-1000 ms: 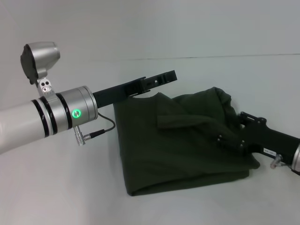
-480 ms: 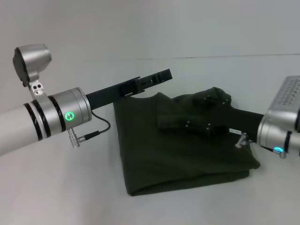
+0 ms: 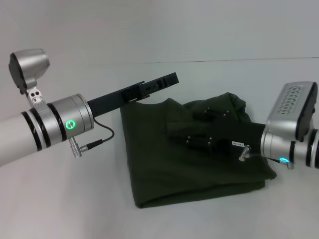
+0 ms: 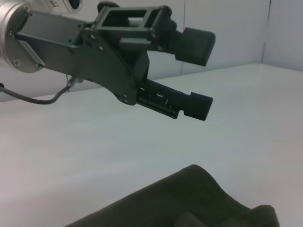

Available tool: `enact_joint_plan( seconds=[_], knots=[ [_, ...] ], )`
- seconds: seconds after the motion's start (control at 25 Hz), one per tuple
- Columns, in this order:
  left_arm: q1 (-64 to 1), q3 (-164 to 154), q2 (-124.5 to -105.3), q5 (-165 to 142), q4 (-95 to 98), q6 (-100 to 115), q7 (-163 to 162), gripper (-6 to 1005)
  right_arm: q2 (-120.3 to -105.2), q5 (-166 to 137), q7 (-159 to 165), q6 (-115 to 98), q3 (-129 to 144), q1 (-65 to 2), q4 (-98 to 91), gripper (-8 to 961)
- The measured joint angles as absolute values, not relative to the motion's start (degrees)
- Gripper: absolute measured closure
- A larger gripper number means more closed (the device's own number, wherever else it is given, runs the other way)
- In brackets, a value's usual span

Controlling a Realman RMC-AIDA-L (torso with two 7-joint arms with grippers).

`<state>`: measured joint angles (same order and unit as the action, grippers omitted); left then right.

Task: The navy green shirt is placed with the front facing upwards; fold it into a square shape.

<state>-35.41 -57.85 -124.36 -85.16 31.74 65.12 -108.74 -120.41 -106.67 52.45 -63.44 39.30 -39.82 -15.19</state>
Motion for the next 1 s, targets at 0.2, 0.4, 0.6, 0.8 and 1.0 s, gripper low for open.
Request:
enact_joint_plan(
  seconds=[0.2,0.4,0.6,0.8,1.0],
  knots=[
    [-35.42,-57.47,-124.37,-85.16,31.72,65.14,-108.7,91,-120.51,-106.71,52.31,-59.88,42.08,-41.25,-13.62,221],
    [-35.42,-57.34,-124.35,-85.16,31.7,65.13,-108.64,91,-120.72,-106.58,51.36,-58.18,42.58,-41.7,-13.17,223],
    [-35.42,-57.28,-124.28,-85.16,31.7,65.11,-108.63,91,-120.69,-104.51,49.88,-59.69,42.6,-41.27,-13.13,456],
    [-35.42,-57.28,-124.28,-85.17,31.73,65.09,-108.63,91,-120.56,-102.51,49.74,-60.5,42.36,-40.86,-13.1,666],
    [-35.42,-57.3,-124.27,-85.17,31.73,65.12,-108.63,91,-120.42,-99.85,49.74,-59.17,42.19,-39.8,-13.36,911]
  ],
)
